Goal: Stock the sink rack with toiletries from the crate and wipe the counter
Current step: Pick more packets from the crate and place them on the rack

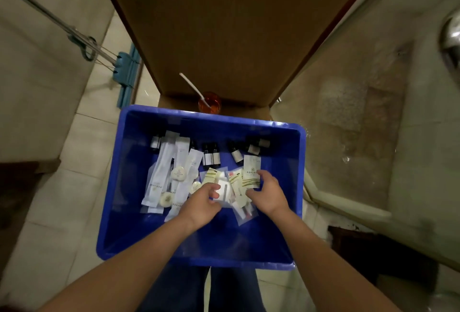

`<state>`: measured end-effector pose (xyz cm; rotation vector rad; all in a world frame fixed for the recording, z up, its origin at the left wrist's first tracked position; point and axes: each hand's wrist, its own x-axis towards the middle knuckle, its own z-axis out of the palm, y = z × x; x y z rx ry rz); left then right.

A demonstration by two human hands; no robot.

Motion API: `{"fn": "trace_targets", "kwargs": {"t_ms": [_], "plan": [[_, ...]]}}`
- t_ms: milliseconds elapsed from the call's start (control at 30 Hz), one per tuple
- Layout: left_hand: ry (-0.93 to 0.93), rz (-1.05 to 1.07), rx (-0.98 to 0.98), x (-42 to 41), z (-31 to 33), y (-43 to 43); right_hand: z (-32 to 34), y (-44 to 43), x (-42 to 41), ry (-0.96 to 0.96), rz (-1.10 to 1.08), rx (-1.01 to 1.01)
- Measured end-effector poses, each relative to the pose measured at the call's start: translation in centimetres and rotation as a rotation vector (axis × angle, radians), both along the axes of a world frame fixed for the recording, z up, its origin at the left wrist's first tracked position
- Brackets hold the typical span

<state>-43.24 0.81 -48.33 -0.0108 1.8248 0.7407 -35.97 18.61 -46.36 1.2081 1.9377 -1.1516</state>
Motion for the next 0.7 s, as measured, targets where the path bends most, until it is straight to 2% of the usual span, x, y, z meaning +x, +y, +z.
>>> {"fn": "trace_targets", "kwargs": {"t_ms": [233, 400, 700], "plan": [[-0.015, 0.045, -0.02, 0.4, -4.2, 2.4, -5.1, 1.0, -0.8, -0.016, 0.055, -0.038], [-0.031, 0.059, -0.032, 1.0, -6.7, 4.3, -8.4, 1.2, -1.3, 0.0, 0.02, 0.041], [0.084, 0.039, -0.11, 1.7, -8.5, 6.1, -11.0, 1.6, -1.6, -0.038, -0.005, 0.145]]}}
